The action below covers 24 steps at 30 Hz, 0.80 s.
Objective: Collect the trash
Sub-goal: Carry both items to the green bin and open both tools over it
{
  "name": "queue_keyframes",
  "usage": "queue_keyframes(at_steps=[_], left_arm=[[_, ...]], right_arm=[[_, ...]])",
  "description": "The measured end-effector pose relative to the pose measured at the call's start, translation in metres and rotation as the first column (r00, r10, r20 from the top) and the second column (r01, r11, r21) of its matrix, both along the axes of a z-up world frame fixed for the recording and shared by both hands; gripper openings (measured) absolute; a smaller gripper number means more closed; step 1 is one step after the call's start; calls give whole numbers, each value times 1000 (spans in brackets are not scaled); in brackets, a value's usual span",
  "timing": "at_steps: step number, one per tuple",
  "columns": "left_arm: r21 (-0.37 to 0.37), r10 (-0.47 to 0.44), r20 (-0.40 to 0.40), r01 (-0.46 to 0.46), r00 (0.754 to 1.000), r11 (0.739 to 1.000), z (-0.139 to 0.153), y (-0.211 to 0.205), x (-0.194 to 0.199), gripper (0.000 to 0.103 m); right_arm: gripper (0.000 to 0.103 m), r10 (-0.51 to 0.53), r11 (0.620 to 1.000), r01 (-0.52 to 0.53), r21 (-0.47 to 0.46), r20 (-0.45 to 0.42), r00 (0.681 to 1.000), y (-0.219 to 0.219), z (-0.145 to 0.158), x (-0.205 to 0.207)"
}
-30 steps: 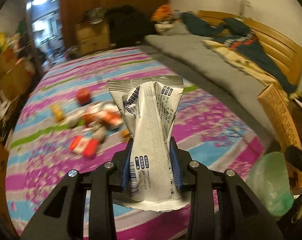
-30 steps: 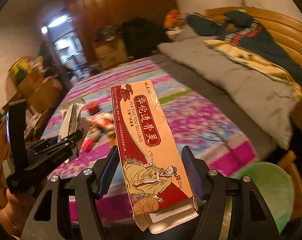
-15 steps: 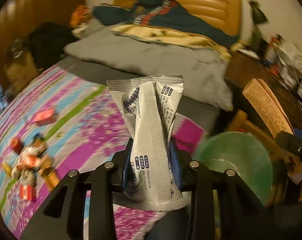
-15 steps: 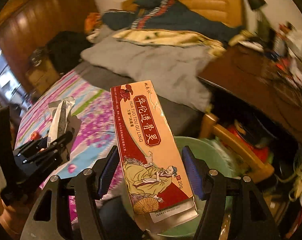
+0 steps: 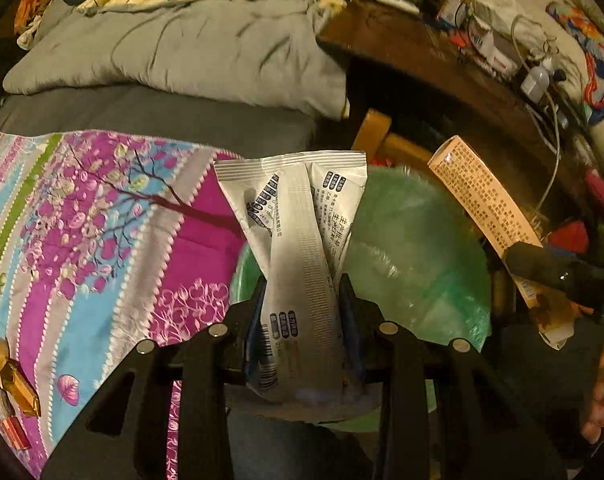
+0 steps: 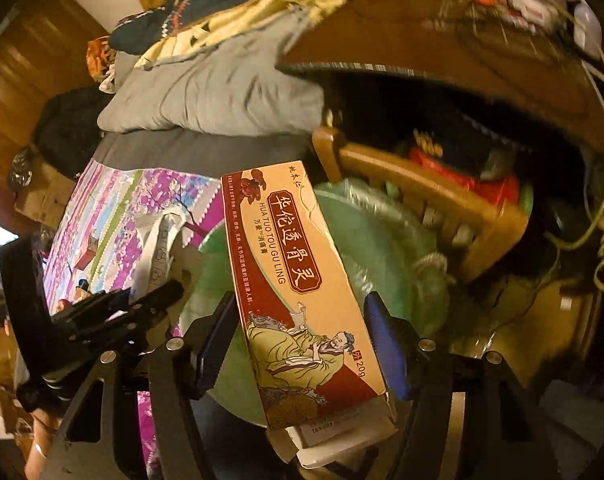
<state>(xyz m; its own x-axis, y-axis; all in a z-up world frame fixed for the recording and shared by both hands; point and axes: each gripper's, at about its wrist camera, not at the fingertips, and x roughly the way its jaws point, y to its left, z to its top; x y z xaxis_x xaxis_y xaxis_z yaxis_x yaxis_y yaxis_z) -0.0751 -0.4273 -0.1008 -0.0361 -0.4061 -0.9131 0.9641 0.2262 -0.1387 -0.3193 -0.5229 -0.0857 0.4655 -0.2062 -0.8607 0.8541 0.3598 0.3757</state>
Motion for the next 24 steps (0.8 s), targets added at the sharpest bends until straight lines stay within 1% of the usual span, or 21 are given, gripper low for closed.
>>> queue_keyframes(at_steps=[5,7,8,9,10,11,14,22,24], left_arm=[[25,0,3,0,1000,1000,-7,-2,-2,33],[23,-10,8,10,1000,1000,-7,-4,-4,37],[24,-12,15,12,1000,1000,-7,-5,-4,53],[34,1,36,-2,999,999,-7,-6,-2,61],[29,12,43,-14,999,999,-6,-6,-1,69],[20,22,42,-23,999,1000,-6,-5,2,69],[31,47,25,-48,999,998,-8,-3,10,69],[28,97,40,-98,994,995,-6,9,19,69],[29,102,47,-104,994,994,-6,12,20,69]], right_arm=[[66,-13,998,10,55,37,999,5,-14,4],[67,-12,998,9,58,49,999,4,-15,7],[72,-18,998,16,57,50,999,2,-16,7],[76,-28,998,26,52,40,999,1,-15,6],[78,-33,999,32,38,29,999,2,-12,6],[78,-29,999,28,23,36,999,1,-8,5],[78,-13,1000,13,-22,25,1000,4,1,5],[78,-3,1000,3,1,49,999,5,-3,6],[78,5,1000,-4,-4,44,999,7,-3,9]])
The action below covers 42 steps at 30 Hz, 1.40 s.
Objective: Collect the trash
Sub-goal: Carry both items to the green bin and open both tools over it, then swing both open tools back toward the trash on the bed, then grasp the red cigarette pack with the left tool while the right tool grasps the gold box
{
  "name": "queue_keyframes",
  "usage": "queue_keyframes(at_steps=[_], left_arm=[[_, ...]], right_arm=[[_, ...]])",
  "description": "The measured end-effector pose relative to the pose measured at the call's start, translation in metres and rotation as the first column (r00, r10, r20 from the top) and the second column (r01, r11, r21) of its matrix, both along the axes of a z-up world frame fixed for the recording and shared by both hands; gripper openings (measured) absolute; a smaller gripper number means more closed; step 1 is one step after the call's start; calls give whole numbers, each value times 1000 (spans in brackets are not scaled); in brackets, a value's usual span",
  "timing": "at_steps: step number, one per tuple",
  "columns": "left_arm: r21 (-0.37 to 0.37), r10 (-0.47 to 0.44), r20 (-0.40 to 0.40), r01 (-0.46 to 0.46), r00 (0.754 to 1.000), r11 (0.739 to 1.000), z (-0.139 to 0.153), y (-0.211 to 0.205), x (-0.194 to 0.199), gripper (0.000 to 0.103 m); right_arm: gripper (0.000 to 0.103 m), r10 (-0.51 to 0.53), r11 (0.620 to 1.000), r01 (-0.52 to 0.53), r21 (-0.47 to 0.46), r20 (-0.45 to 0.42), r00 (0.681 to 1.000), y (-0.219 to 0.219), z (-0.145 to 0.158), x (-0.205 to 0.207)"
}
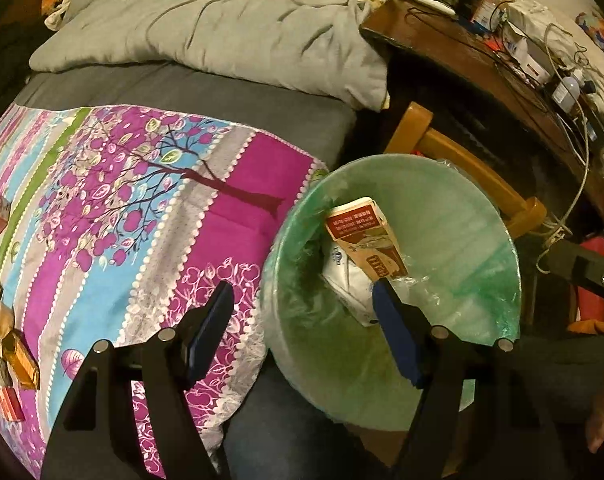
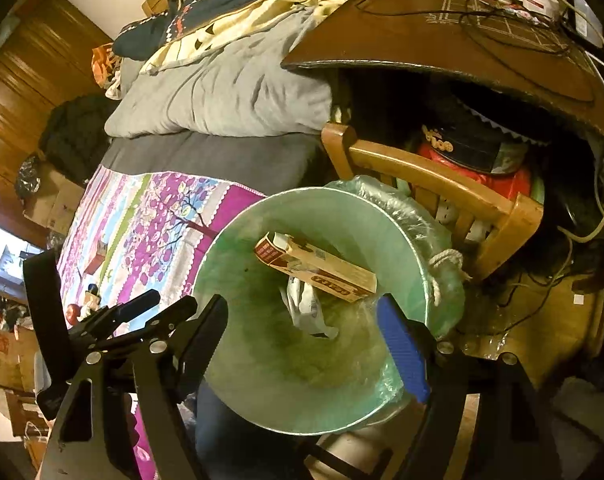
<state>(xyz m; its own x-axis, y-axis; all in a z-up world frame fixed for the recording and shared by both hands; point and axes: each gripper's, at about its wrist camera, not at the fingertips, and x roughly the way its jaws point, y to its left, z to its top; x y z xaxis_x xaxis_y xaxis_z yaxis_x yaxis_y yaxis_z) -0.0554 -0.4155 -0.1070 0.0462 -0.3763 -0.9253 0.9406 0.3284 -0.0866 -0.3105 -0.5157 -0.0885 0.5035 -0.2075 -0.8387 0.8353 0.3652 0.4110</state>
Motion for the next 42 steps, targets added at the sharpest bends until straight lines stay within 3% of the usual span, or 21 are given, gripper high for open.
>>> queue_keyframes(at_steps=[4,7,13,17,23,25,28,31,32,33,35,38,40,41,42], left_arm=[[-2,11,10,-11,1000,1000,0,8,0,69],[-36,36,68,-34,997,999,7,21,2,69],[-115,182,156,-165,971,980,16,58,25,69],[-167,307,226,-274,924,947,19,89,46,69],[-219,519,244,-475,819,853,19,157,92,69],[-218,594,227,-555,771,803,16,187,112,69],[-218,704,209,-670,678,710,14,233,139,69],[-209,808,185,-781,559,588,11,287,167,73],[-200,847,168,-824,504,530,8,310,179,73],[-194,868,155,-847,472,495,7,322,187,74],[-166,918,115,-904,379,394,1,354,208,76],[-111,971,11,-964,240,240,-9,399,243,81],[-66,987,-91,-990,132,126,-17,421,269,83],[-44,987,-136,-996,84,79,-22,427,279,84],[-31,985,-160,-998,58,53,-25,430,287,84]], right_arm=[[78,21,1000,-21,-7,8,1000,6,1,7],[78,48,998,-47,-40,16,999,14,6,16],[78,132,978,-131,-161,-4,991,38,19,47],[78,214,933,-212,-290,-23,976,66,32,76],[78,336,848,-305,-435,-6,942,111,47,124],[78,386,833,-351,-428,-5,923,124,43,147],[78,466,809,-426,-404,-1,885,144,34,183],[78,551,766,-518,-382,-26,834,171,20,225],[78,574,753,-542,-374,-29,818,180,17,235],[78,596,741,-564,-366,-30,803,189,14,246],[78,639,712,-608,-352,-35,768,209,8,268],[81,691,674,-661,-331,-35,722,233,1,295],[82,714,654,-685,-320,-36,699,245,-3,306],[83,722,649,-694,-313,-36,691,249,-6,310],[83,728,645,-702,-302,-34,684,252,-9,313]])
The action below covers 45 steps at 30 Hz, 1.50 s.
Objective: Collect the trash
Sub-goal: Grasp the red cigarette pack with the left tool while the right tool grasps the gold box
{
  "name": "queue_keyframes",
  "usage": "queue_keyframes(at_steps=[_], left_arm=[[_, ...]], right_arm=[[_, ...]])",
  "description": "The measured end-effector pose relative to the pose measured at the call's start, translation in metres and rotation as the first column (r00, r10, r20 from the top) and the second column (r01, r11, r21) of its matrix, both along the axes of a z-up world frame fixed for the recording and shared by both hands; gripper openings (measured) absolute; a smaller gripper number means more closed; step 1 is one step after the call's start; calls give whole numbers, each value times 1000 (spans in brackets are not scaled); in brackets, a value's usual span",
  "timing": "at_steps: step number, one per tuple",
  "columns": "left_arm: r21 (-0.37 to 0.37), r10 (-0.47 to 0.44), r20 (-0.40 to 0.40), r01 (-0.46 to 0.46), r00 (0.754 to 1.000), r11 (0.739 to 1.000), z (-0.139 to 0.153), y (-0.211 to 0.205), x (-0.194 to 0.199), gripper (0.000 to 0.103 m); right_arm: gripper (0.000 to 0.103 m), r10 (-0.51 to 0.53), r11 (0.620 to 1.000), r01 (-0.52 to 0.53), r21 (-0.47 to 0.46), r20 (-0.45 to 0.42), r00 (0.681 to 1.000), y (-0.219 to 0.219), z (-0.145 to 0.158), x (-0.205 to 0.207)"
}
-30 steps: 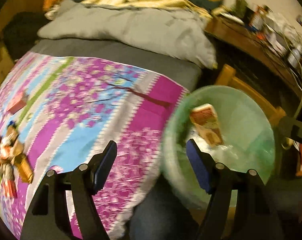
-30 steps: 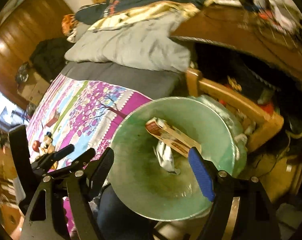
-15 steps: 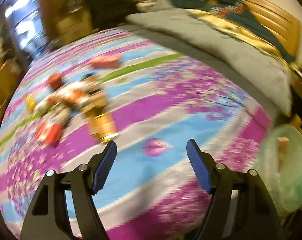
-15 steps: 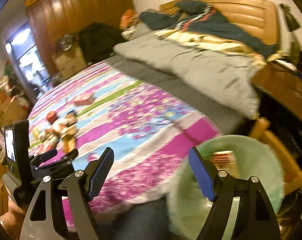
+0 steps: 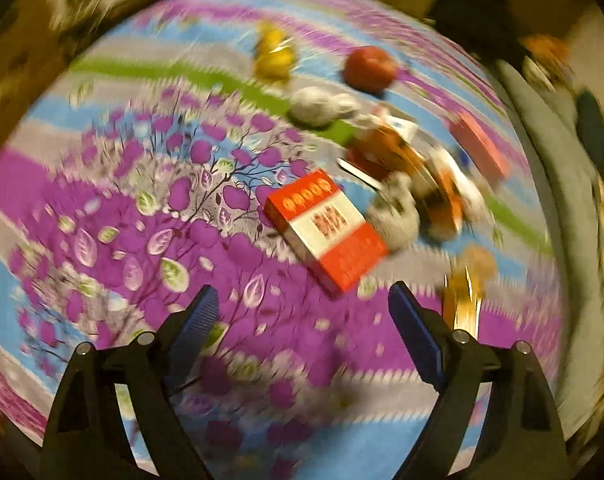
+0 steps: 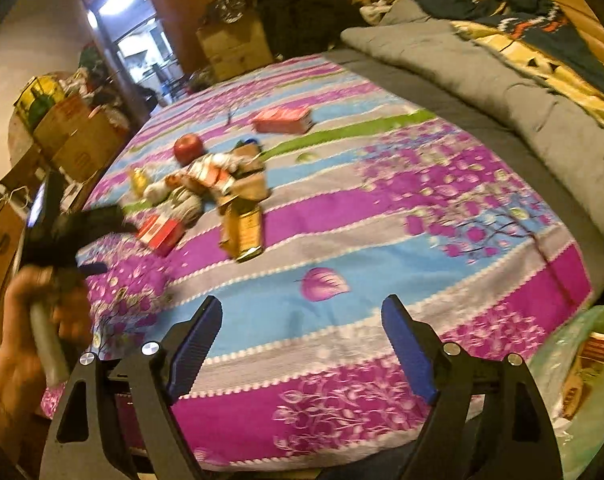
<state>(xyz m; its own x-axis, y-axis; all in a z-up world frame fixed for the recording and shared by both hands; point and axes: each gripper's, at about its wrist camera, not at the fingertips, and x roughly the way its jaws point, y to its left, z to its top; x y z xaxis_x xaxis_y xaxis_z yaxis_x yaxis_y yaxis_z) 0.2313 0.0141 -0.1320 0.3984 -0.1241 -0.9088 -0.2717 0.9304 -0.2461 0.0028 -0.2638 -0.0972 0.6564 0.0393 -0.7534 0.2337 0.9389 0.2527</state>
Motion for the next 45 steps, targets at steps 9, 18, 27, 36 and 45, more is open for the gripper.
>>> queue_keyframes(at_steps=[9,18,27,36,45], left_arm=[[40,180,-51,-178,982,983,-26,-3,54,89],[139,156,-79,-144,985,980,-44,-14,66,82],[251,-69,-18,71,997,965,-47,-9,36,58],[329,-473,-77,470,878,819,-38,34,-15,61],[262,-380,28,360,925,896,-42,56,-22,76]], right_arm=[[83,-2,997,9,77,-86,996,-16,-26,-1],[83,17,996,-9,87,-99,995,-16,-35,10],[83,63,996,-59,69,-67,996,-4,-32,37],[83,177,984,-176,20,-62,982,25,-44,98],[83,182,964,-149,221,-133,974,33,-82,187]])
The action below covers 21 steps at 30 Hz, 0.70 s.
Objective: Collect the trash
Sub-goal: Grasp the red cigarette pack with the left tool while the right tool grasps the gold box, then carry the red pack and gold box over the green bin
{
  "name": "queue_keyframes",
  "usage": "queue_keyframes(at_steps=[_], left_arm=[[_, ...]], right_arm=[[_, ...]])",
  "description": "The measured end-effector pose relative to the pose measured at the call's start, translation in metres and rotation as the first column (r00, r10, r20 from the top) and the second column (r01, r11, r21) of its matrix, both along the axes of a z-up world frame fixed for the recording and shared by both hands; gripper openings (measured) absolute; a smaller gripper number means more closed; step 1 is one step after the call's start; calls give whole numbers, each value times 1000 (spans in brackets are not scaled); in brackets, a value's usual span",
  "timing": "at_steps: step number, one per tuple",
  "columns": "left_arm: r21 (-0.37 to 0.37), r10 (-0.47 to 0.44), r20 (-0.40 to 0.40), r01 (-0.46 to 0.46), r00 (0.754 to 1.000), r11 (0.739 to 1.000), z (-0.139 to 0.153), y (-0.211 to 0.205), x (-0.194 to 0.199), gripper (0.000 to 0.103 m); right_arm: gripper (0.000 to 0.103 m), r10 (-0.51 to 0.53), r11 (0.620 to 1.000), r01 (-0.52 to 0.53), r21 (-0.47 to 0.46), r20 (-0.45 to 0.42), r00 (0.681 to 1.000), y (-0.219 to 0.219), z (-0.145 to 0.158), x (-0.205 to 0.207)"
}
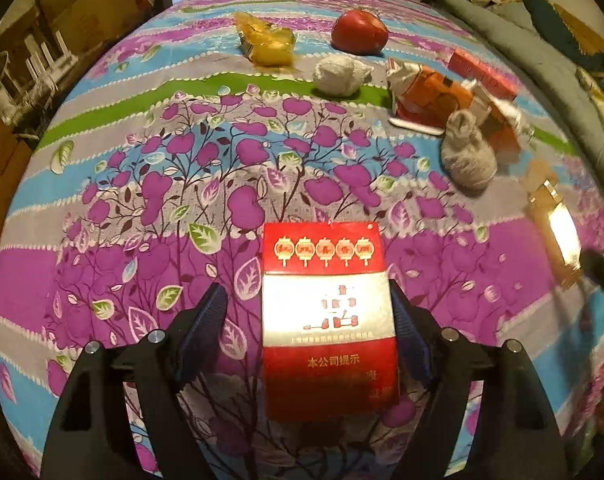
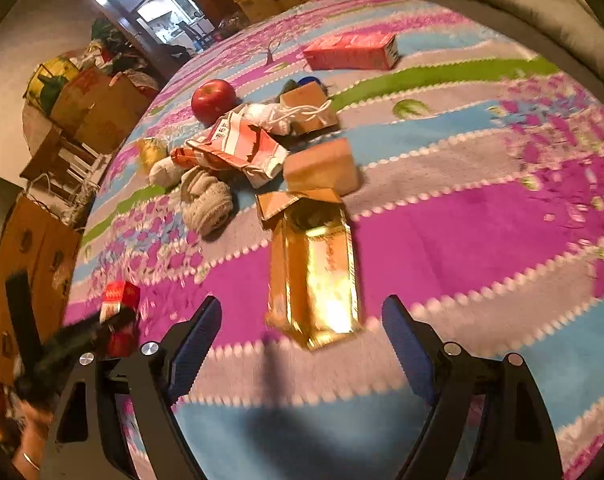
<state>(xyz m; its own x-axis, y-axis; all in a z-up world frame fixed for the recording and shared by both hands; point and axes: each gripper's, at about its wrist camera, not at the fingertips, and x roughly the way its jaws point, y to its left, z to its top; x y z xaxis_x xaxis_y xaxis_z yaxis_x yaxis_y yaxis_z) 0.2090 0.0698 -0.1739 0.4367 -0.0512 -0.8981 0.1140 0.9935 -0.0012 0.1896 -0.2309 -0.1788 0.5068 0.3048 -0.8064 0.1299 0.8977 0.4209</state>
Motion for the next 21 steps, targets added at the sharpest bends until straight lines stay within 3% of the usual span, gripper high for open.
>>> queue_keyframes(at_steps=[1,3,4,7,16,21], left_arm=[[19,-5,5,5,1000,1000,0,-3,-2,76],[41,1,4,-1,1000,999,-2,-7,-5,76],[45,6,9,-6,1000,999,-2,-8,-8,72],[44,5,40,-7,999,999,-1,-14,-13,54],[40,74,60,-77,995,996,15,-9,-27,54],[57,51,85,-56,995,997,32,-19,-37,54]], right_arm=[[81,6,1000,-6,-4,-16,1000,3,-4,6],[66,-16,1000,16,-11,-48,999,5,-15,13],[53,-27,999,27,-19,-46,999,4,-18,12],[51,-40,999,40,-26,-16,999,4,-21,10],[50,-34,999,35,-34,41,999,15,-1,-34],[50,-27,999,29,-24,75,997,24,17,-71]])
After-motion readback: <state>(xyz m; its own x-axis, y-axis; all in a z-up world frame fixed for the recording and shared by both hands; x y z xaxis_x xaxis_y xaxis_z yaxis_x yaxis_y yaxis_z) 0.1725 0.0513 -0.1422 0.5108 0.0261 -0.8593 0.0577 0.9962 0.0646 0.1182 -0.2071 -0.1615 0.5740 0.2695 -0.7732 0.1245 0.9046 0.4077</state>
